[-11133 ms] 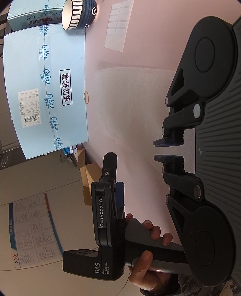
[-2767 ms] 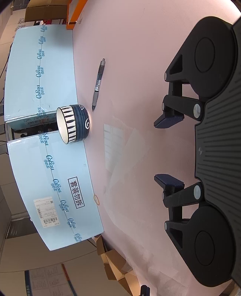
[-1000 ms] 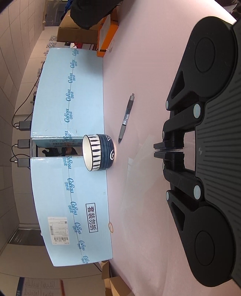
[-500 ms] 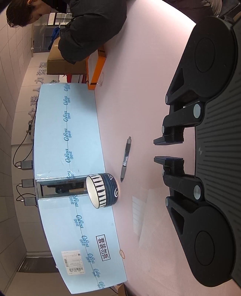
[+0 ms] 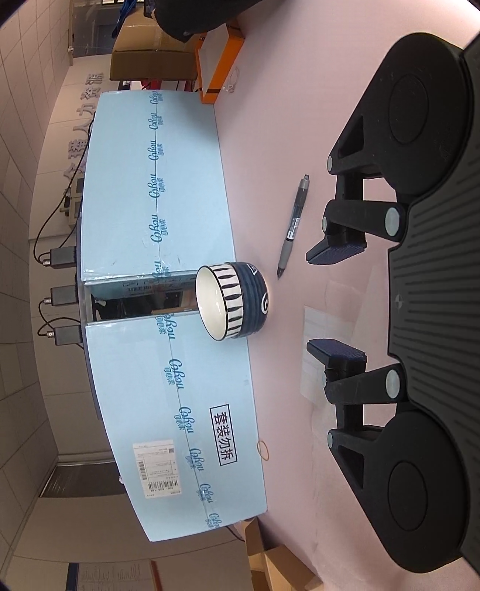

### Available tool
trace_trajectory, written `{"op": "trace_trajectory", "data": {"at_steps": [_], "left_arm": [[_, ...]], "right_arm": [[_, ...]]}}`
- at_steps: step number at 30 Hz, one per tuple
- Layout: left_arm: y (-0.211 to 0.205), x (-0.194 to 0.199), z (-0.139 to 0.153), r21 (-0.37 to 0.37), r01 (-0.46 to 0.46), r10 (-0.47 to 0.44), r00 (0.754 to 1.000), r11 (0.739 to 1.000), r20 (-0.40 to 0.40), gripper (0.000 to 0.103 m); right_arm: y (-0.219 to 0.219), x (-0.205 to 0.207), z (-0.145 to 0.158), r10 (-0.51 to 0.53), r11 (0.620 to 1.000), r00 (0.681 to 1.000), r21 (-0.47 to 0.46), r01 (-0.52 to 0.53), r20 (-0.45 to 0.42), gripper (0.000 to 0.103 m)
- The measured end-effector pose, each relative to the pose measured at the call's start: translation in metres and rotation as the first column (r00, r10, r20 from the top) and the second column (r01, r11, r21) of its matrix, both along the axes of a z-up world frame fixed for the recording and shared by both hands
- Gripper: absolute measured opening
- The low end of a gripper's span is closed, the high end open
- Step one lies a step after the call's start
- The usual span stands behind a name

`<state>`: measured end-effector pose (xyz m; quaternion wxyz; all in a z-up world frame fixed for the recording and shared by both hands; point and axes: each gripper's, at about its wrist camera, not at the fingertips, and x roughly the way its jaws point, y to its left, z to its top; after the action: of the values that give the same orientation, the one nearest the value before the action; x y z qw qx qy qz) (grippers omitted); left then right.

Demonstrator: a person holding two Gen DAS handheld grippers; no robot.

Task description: Fold shopping bag

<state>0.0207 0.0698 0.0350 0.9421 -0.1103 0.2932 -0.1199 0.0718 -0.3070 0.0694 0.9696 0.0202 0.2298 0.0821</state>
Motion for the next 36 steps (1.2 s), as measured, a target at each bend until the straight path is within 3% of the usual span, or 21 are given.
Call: {"op": "trace_trajectory", "data": {"at_steps": [6, 8, 11, 13, 15, 22, 31, 33, 35, 36], "left_arm": [[-0.038, 0.029, -0.027, 0.118, 0.066, -0.062, 0.997, 0.991, -0.036, 0.052], [-0.037, 0.028, -0.033, 0.128, 0.071, -0.071, 0.997, 0.989, -0.005, 0.053], [-0.033, 0.028, -0.035, 0.092, 0.086, -0.086, 0.996, 0.992, -0.005, 0.059], [-0.034, 0.028, -0.036, 0.095, 0.106, -0.106, 0.994, 0.99, -0.002, 0.067], [-0.038, 0.028, -0.036, 0.111, 0.117, -0.118, 0.993, 0.987, 0.0, 0.071], [-0.037, 0.028, -0.037, 0.103, 0.122, -0.123, 0.992, 0.987, 0.004, 0.072], [-0.038, 0.029, -0.037, 0.1, 0.131, -0.132, 0.991, 0.986, 0.006, 0.076], [-0.038, 0.029, -0.037, 0.101, 0.132, -0.133, 0.991, 0.986, 0.006, 0.077], [-0.038, 0.029, -0.037, 0.103, 0.133, -0.134, 0.991, 0.986, 0.006, 0.077], [-0.038, 0.029, -0.038, 0.103, 0.133, -0.135, 0.991, 0.986, 0.006, 0.078]], "right_arm": [[0.018, 0.015, -0.006, 0.04, 0.998, 0.998, -0.037, -0.041, -0.048, 0.049], [0.02, 0.02, -0.008, 0.042, 0.998, 0.997, -0.046, -0.045, -0.069, 0.049], [0.023, 0.03, -0.013, 0.047, 0.998, 0.993, -0.046, -0.052, -0.11, 0.054], [0.025, 0.038, -0.017, 0.047, 0.997, 0.989, -0.052, -0.055, -0.138, 0.062], [0.029, 0.048, -0.025, 0.046, 0.996, 0.984, -0.066, -0.058, -0.175, 0.062], [0.036, 0.07, -0.048, 0.062, 0.987, 0.953, -0.125, -0.103, -0.295, 0.064], [0.037, 0.07, -0.049, 0.095, 0.978, 0.948, -0.151, -0.146, -0.305, 0.062], [0.037, 0.072, -0.046, 0.103, 0.976, 0.944, -0.151, -0.156, -0.313, 0.053], [0.039, 0.073, -0.042, 0.12, 0.973, 0.94, -0.152, -0.176, -0.32, 0.022], [0.04, 0.073, -0.04, 0.126, 0.97, 0.938, -0.157, -0.184, -0.323, 0.014]]}}
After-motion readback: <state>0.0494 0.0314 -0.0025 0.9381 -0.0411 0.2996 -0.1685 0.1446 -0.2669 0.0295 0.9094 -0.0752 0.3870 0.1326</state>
